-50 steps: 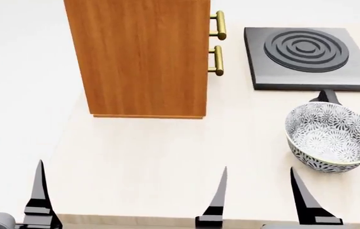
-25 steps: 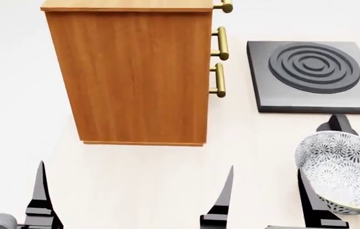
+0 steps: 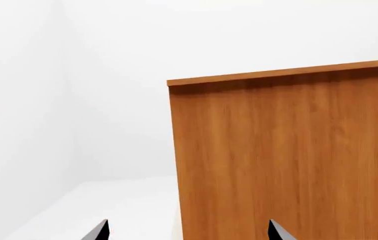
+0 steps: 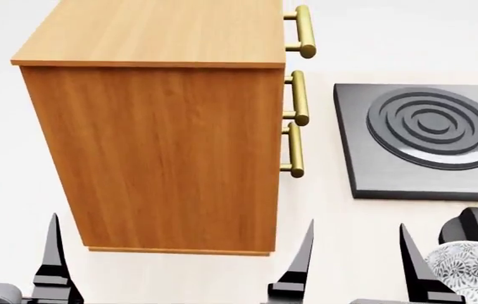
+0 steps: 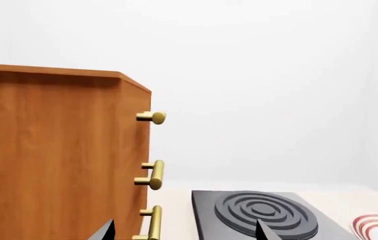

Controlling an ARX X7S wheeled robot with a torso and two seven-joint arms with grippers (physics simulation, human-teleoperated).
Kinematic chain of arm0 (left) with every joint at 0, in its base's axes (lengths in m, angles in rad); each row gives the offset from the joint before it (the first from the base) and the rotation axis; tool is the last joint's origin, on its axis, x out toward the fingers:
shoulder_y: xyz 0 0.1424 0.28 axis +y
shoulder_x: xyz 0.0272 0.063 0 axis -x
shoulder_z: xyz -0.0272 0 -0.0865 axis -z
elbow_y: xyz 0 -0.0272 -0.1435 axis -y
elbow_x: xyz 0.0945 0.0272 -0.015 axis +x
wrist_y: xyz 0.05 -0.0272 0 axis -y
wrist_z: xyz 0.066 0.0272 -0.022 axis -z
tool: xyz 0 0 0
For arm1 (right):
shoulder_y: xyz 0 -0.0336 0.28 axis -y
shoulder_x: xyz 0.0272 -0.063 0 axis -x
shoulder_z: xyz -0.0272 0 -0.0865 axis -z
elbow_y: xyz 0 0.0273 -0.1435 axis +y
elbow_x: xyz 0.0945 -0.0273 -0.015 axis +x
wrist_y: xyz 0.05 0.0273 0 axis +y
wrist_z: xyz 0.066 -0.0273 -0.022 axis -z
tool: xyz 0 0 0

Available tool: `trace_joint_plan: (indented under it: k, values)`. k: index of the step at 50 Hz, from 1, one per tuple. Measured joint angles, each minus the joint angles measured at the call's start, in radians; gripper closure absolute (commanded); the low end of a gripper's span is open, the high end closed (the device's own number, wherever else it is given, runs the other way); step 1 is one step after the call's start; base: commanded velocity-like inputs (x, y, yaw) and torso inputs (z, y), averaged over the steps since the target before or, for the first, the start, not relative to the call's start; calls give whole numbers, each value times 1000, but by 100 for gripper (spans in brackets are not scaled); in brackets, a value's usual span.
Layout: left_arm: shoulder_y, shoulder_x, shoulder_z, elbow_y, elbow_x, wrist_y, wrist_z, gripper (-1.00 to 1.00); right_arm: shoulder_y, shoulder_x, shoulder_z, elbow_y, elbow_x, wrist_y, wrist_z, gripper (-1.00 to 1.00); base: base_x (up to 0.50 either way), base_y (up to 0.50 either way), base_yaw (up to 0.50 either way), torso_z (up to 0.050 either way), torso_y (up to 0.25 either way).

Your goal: Put the bowl on the top of the cabinet.

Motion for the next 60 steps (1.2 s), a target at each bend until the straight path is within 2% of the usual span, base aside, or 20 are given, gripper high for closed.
trace_joint_plan:
  k: [60]
  values:
    - [4, -22, 18, -3, -16, 16, -22, -100, 4, 25, -29, 24, -2, -17, 56, -100, 81, 3, 0, 0, 0]
